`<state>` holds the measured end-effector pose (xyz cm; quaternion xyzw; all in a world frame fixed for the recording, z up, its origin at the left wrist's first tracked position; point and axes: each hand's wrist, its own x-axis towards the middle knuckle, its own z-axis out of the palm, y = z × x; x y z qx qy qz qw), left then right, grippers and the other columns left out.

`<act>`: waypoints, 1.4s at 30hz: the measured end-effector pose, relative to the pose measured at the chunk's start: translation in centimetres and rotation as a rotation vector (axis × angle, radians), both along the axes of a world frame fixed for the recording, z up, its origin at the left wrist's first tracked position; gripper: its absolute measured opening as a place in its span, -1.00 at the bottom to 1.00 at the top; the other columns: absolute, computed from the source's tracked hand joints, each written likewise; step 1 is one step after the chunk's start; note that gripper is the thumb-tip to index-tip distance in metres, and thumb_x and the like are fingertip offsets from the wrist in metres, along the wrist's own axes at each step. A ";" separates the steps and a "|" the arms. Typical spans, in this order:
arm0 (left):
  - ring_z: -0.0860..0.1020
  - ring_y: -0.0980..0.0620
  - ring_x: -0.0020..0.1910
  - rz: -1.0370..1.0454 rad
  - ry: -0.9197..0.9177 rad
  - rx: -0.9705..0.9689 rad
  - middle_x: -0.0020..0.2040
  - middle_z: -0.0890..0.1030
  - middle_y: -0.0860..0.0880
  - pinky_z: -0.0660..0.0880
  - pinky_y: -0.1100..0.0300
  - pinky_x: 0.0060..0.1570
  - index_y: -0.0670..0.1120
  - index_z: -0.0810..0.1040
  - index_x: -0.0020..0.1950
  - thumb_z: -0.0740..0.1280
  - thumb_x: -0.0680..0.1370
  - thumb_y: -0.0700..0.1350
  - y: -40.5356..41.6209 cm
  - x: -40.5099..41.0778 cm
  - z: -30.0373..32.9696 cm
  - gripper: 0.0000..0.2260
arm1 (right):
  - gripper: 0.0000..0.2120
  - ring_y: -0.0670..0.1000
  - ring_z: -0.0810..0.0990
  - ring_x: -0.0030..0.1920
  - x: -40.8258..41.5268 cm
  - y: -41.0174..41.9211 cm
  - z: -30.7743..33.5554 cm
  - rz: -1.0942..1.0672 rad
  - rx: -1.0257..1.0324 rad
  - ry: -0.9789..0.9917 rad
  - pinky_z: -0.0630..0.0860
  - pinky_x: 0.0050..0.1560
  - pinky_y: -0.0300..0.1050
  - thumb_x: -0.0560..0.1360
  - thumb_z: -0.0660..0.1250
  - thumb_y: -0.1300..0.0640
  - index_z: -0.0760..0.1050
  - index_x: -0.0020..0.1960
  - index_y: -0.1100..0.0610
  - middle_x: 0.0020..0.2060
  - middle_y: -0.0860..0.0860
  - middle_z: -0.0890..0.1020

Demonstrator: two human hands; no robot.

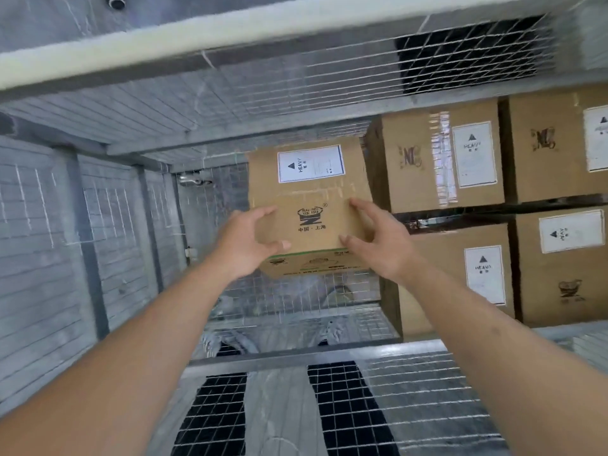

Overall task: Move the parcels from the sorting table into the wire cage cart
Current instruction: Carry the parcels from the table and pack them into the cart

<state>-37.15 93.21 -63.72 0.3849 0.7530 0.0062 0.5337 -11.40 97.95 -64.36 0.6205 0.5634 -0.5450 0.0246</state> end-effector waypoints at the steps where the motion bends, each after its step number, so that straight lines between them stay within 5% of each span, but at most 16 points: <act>1: 0.46 -0.16 0.38 -0.008 0.015 0.006 0.40 0.42 -0.04 0.36 -0.24 0.47 0.28 0.37 0.53 0.62 0.36 0.14 0.2 0.3 -0.6 -0.21 | -0.30 0.01 0.41 0.40 0.0 0.4 -1.0 0.012 -0.001 -0.009 0.40 0.49 0.09 0.57 0.45 0.04 0.23 0.62 -0.11 0.46 0.01 0.41; 8: 0.32 -0.09 0.47 0.014 0.081 0.125 0.49 0.30 -0.05 0.22 -0.06 0.52 0.17 0.24 0.64 0.55 0.50 -0.01 0.9 2.3 -5.2 -0.22 | -0.32 0.06 0.36 0.49 -0.1 1.7 -6.4 0.006 0.104 -0.049 0.34 0.49 0.10 0.58 0.44 0.15 0.26 0.57 -0.25 0.56 -0.02 0.29; 13: 0.23 0.11 0.42 0.048 0.063 0.204 0.43 0.22 0.05 0.09 0.09 0.52 0.16 0.25 0.64 0.52 0.54 -0.09 0.7 3.0 -8.4 -0.26 | -0.29 0.12 0.14 0.63 -0.8 0.8 -9.6 0.042 0.211 -0.118 0.40 0.47 0.06 0.61 0.40 0.20 0.20 0.60 -0.24 0.67 -0.05 -0.10; 16: -0.06 -0.02 0.64 -0.091 0.128 0.271 0.65 -0.19 0.09 -0.15 0.02 0.54 0.11 0.19 0.66 0.49 0.55 -0.09 -0.2 3.0 -9.3 -0.25 | -0.37 0.16 0.04 0.66 -0.6 0.1 -10.0 0.229 0.353 -0.267 0.44 0.43 0.07 0.65 0.34 0.09 0.17 0.64 -0.13 0.67 -0.02 -0.24; 19: -0.35 -0.08 0.63 -0.436 0.331 0.328 0.62 -0.44 0.05 -0.23 -0.16 0.50 0.05 0.07 0.69 0.39 0.61 0.03 -0.3 3.0 -9.6 -0.26 | -0.40 0.18 -0.10 0.67 -0.6 -0.1 -9.7 0.425 0.430 -0.367 0.22 0.60 0.14 0.71 0.20 0.02 0.08 0.68 0.05 0.68 0.15 -0.14; 23: -0.17 -0.11 0.66 -0.640 0.387 0.284 0.68 -0.19 -0.09 -0.24 -0.06 0.59 -0.04 0.00 0.69 0.33 0.65 0.04 1.6 3.1 -8.8 -0.27 | -0.38 0.19 -0.11 0.67 -1.4 1.0 -8.6 0.452 0.342 -0.392 0.16 0.61 0.10 0.70 0.21 0.02 0.06 0.67 0.08 0.68 0.18 -0.11; 27: 0.07 -0.16 0.65 -0.700 0.324 0.270 0.68 0.06 -0.17 -0.06 -0.11 0.63 -0.09 0.17 0.66 0.35 0.64 0.00 3.5 2.9 -5.3 -0.36 | -0.61 0.23 0.40 0.42 -2.6 1.9 -5.5 0.465 0.322 -0.335 0.51 0.30 0.15 0.61 0.27 0.10 0.37 0.43 0.07 0.49 0.14 0.34; 29: 0.17 -0.18 0.62 -0.727 0.319 0.289 0.66 0.15 -0.16 0.01 -0.09 0.62 -0.10 0.23 0.64 0.36 0.64 -0.03 3.9 2.8 -2.8 -0.40 | -0.69 0.18 0.49 0.27 -3.2 1.9 -3.3 0.459 0.339 -0.312 0.57 0.16 0.16 0.59 0.28 0.12 0.42 0.33 0.08 0.38 0.11 0.43; 34: 0.25 -0.19 0.58 -0.809 0.314 0.375 0.62 0.24 -0.14 0.15 -0.15 0.60 -0.08 0.25 0.63 0.32 0.66 -0.01 3.9 2.6 5.1 -0.44 | -0.52 0.20 0.48 0.39 -3.9 0.4 4.3 0.375 0.394 -0.295 0.55 0.26 0.20 0.64 0.28 0.01 0.37 0.53 0.09 0.50 0.12 0.40; 42: 0.22 -0.18 0.59 -0.974 0.316 0.519 0.60 0.25 -0.11 0.12 -0.21 0.59 0.02 0.25 0.63 0.24 0.67 0.08 0.9 1.0 18.2 -0.47 | -0.52 0.12 0.55 0.35 -6.0 -4.9 19.3 0.165 0.486 -0.323 0.48 0.32 0.07 0.65 0.24 -0.12 0.43 0.51 0.04 0.53 0.12 0.40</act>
